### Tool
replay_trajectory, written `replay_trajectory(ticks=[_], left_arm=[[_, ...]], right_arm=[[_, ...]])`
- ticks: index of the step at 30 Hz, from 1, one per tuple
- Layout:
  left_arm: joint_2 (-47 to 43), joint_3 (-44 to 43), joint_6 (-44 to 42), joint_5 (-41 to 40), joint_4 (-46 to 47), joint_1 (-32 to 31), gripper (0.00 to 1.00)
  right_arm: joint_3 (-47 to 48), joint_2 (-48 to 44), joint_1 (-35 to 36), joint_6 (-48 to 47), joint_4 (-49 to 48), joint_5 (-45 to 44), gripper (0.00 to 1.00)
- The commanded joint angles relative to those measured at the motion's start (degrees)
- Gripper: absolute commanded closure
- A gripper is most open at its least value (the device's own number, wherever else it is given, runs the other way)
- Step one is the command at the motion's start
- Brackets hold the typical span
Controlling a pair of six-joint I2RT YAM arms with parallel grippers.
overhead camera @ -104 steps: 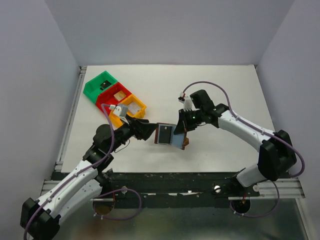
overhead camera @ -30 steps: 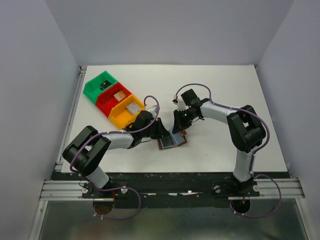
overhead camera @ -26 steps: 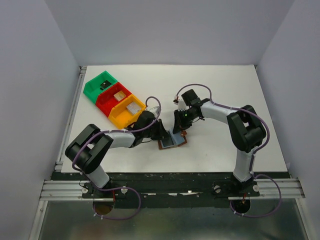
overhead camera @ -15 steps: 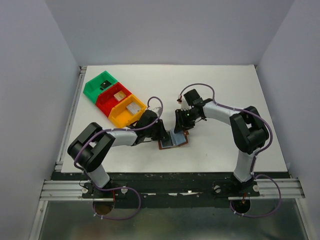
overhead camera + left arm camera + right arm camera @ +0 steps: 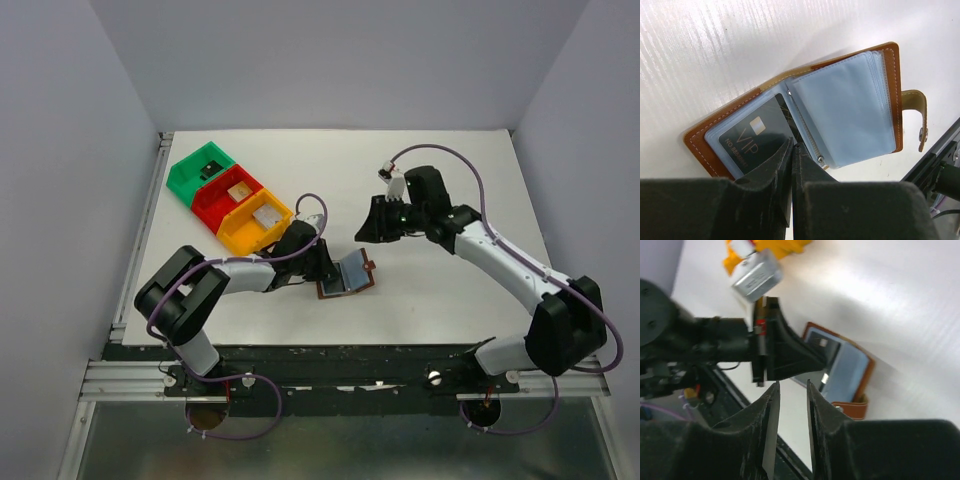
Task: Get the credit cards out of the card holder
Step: Open the card holder at the center of the board, then remove the credit card from the card holder.
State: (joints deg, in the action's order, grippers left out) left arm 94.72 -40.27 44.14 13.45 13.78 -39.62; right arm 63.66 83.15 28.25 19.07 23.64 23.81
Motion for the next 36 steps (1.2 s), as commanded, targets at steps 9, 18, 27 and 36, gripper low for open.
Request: replay_trajectory(ticks=[9, 18, 27, 36], left_arm=[[-3.1, 0.9, -1.8, -4.6, -2.8, -1.0, 0.82], [-4.9, 1.6, -2.4, -5.9, -2.5, -1.3, 0.81], [-6.2, 1.4, -3.6, -7.3, -4.4, -1.2, 0.79], [-10.4, 2.7, -4.2, -9.8, -6.0, -1.2, 0.74]], right_arm=[[-11.5, 2.1, 1.8, 3.9, -13.8, 18.1, 0.68], [-10.4, 10.7, 1.8, 5.9, -13.4, 13.6, 0.7], [-12.0, 14.8, 1.8, 7.4, -13.7, 8.7, 0.66], [-12.9, 15.9, 1.8, 8.1, -12.9, 6.4, 0.62]])
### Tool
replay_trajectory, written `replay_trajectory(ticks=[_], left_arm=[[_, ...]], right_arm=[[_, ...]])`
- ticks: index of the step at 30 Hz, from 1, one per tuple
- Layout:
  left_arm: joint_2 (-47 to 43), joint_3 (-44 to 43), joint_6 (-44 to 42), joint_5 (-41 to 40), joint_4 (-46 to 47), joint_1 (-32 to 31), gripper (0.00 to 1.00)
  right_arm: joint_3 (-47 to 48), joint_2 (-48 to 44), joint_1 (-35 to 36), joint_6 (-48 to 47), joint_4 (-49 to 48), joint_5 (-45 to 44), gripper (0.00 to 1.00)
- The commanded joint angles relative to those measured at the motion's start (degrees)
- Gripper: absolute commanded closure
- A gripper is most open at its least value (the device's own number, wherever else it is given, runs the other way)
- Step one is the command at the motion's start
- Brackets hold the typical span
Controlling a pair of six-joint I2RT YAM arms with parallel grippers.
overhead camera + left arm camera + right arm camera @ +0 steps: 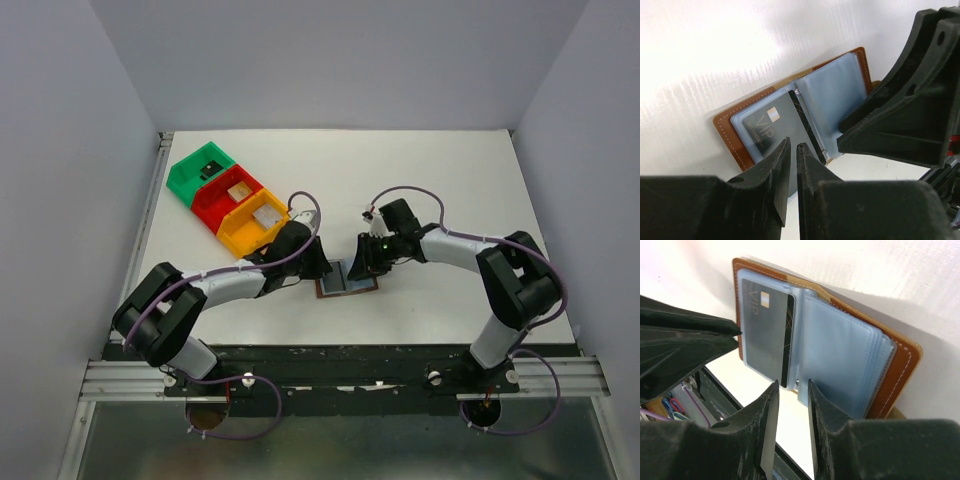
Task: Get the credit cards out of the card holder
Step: Remove the credit card from the card holder.
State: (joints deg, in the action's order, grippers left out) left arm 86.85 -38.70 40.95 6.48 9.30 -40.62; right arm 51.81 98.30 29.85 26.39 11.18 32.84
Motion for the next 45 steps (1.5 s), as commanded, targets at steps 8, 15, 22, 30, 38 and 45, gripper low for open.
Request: replay_trajectory(ticks=[8, 15, 22, 30, 38, 45], left_arm=[[-2.0, 1.2, -0.7, -4.7, -3.4, -0.2, 0.74], [-0.5, 1.1, -0.4, -4.4, -3.5, -0.2, 0.75], [-0.6, 1.5, -0.3, -4.6, -3.5, -0.2, 0.74], [-0.9, 2.6, 0.0, -5.2, -3.8, -0.2, 0.75], [-1.2, 2.9, 0.1, -5.7, -3.9, -0.2, 0.75], [-1.1, 3.2, 0.3, -6.0, -3.9, -0.2, 0.74]], right_arm=[[-1.4, -4.7, 0.2, 3.1, -2.0, -2.9, 0.57], [2.1, -4.6, 1.8, 4.1, -0.9, -0.1, 0.55], [4.5, -0.3, 3.1, 4.4, -0.8, 1.2, 0.54], [4.1, 3.3, 3.1, 4.8, -2.5, 0.6, 0.53], [3.6, 5.1, 3.1, 5.2, -3.4, 0.2, 0.54], [2.9, 5.2, 3.1, 6.1, -4.9, 0.1, 0.54]])
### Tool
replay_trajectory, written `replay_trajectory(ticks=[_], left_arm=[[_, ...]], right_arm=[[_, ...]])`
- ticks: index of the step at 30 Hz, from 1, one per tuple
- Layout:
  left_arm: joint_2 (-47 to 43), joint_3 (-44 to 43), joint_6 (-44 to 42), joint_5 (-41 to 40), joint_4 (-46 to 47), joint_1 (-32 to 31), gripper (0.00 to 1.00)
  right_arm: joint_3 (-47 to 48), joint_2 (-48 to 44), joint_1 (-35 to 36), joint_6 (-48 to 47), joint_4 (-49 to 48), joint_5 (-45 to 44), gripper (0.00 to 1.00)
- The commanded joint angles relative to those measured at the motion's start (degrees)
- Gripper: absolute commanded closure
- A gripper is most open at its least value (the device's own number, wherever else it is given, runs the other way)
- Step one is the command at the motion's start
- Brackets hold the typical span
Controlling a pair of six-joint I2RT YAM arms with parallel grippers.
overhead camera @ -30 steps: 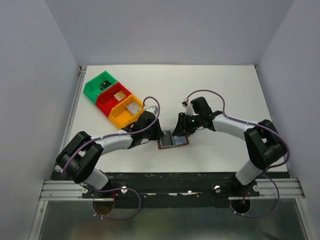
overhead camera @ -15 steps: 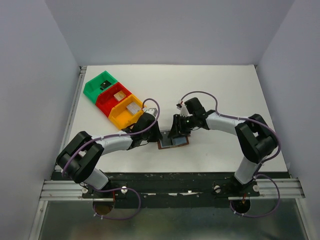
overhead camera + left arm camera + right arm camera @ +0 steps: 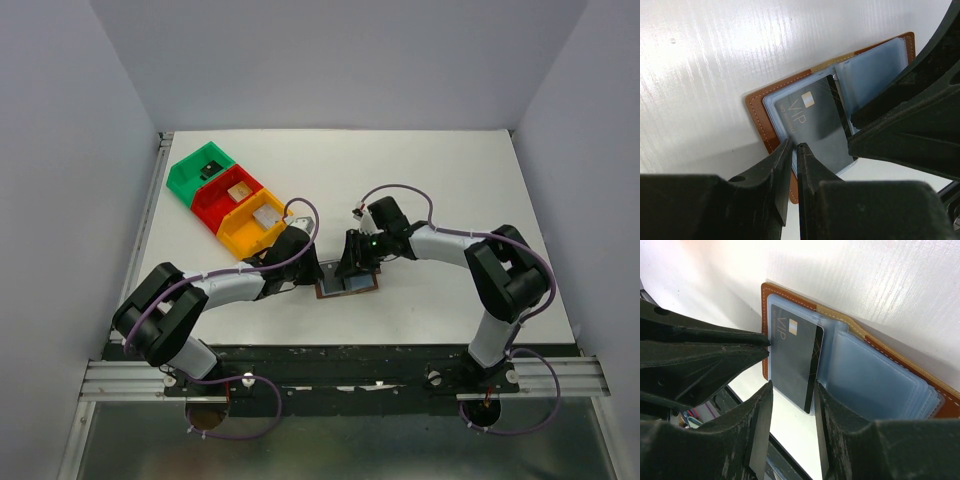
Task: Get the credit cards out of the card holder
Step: Remove the credit card from the card holder.
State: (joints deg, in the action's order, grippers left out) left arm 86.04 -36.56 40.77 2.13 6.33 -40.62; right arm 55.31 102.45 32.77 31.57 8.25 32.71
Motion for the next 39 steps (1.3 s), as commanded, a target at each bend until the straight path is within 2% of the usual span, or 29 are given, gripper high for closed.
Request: replay_trajectory(ticks=[1, 18, 39], left_arm=[[-0.3, 1.1, 0.4, -1.7, -1.0, -0.3, 0.74], [-0.9, 1.1, 0.4, -1.7, -1.8, -0.4, 0.71], [-1.2, 2.3, 0.7, -1.7, -1.7, -0.5, 0.71]], right_arm=[[-0.6, 1.2, 0.1, 0.9, -2.1, 0.3, 0.54], [-1.3, 2.1, 0.1, 1.6, -3.3, 0.9, 0.55], [-6.5, 0.8, -0.8, 7.8, -15.5, 5.3, 0.58]])
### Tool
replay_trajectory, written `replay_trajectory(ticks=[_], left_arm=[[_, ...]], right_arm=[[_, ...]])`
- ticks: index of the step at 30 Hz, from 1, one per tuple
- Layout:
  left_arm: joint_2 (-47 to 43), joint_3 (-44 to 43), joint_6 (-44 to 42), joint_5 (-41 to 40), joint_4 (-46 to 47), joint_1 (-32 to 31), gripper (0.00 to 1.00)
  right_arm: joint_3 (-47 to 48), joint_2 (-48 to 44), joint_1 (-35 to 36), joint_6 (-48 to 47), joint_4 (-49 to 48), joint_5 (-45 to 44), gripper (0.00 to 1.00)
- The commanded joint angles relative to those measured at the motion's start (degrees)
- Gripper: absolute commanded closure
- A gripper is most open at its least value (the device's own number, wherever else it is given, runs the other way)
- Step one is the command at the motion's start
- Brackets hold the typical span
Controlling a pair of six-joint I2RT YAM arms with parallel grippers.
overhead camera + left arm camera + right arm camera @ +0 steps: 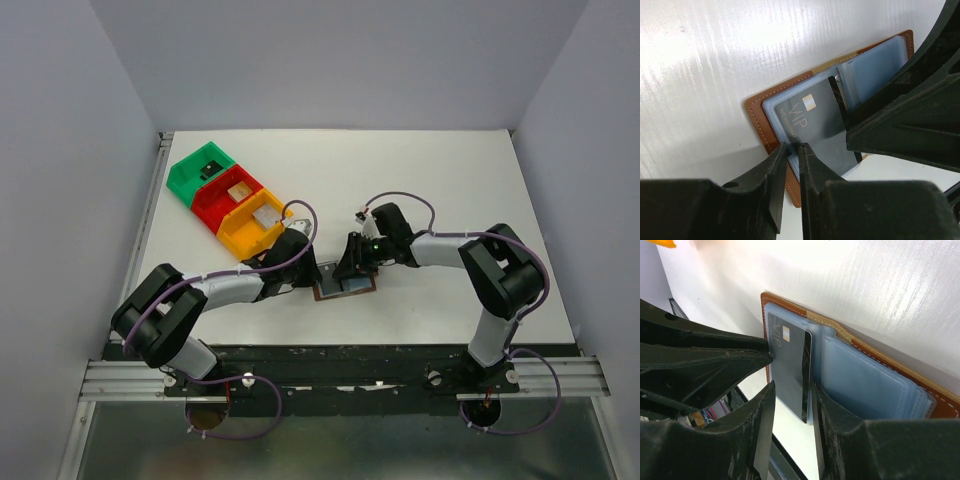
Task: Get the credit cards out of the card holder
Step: Remove the credit card from the card holder.
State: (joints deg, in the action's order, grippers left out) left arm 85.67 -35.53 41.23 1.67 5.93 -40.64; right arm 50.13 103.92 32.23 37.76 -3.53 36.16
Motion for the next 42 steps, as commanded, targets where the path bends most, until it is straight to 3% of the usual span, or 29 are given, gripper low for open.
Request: replay_trajectory(ticks=[1, 10, 42], left_arm=[[-0.7, 1.2, 0.3, -1.2, -1.3, -0.5, 0.72], [0.2, 0.8, 0.0, -1.2, -0.8, -0.6, 0.71], [0.3, 1.4, 0.5, -1.1, 0.0, -0.5, 0.71]], right_arm=[[-1.5, -0.6, -0.4, 2.0, -4.4, 2.2, 0.58], [-2.4, 1.0, -0.4, 4.5, -9.5, 5.2, 0.59], [-1.4, 4.5, -0.5, 0.8, -4.4, 3.3, 0.58]])
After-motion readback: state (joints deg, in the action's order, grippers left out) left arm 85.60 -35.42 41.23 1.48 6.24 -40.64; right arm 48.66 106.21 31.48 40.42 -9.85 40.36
